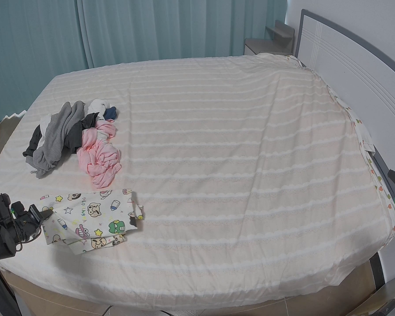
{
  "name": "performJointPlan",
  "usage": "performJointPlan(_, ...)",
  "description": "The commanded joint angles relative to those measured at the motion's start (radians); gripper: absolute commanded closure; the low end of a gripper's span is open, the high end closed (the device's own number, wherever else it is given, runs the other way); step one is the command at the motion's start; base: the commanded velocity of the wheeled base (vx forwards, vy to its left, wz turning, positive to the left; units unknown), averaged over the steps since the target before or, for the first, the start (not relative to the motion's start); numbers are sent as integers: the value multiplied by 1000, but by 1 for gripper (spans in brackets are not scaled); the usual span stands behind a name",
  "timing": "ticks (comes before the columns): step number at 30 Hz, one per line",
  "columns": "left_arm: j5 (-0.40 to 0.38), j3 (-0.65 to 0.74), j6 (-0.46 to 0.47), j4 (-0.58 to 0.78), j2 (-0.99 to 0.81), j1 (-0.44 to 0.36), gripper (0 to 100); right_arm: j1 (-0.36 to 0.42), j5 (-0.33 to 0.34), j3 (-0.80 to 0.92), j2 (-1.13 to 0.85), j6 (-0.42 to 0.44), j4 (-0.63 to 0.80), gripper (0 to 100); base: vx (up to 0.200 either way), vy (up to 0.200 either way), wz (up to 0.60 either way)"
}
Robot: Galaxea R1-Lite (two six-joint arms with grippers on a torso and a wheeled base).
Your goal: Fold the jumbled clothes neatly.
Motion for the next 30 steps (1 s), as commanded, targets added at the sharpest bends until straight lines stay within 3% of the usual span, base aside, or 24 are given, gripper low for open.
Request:
performJointPlan(1,-23,-23,-1,-33,71,112,100,0,2,2,5,0,1,0,0,0,0)
performJointPlan(5,-25,-48,-2,-51,122,166,100,0,8,3,5,0,1,0,0,0,0)
performJointPlan(13,-23,-51,-2,-59,145,169,100,0,8,3,4,0,3,0,0,0,0)
performJointPlan(14,-23,-49,-1,-59,146,169,0,0,8,3,4,0,3,0,0,0,0)
performJointPlan(22,-23,-40,1,-103,160,199,0,0,8,3,4,0,3,0,0,0,0)
performJointPlan(30,-23,-71,-9,-303,220,331,0,2,6,0,-47,-3,7,0,0,0,0)
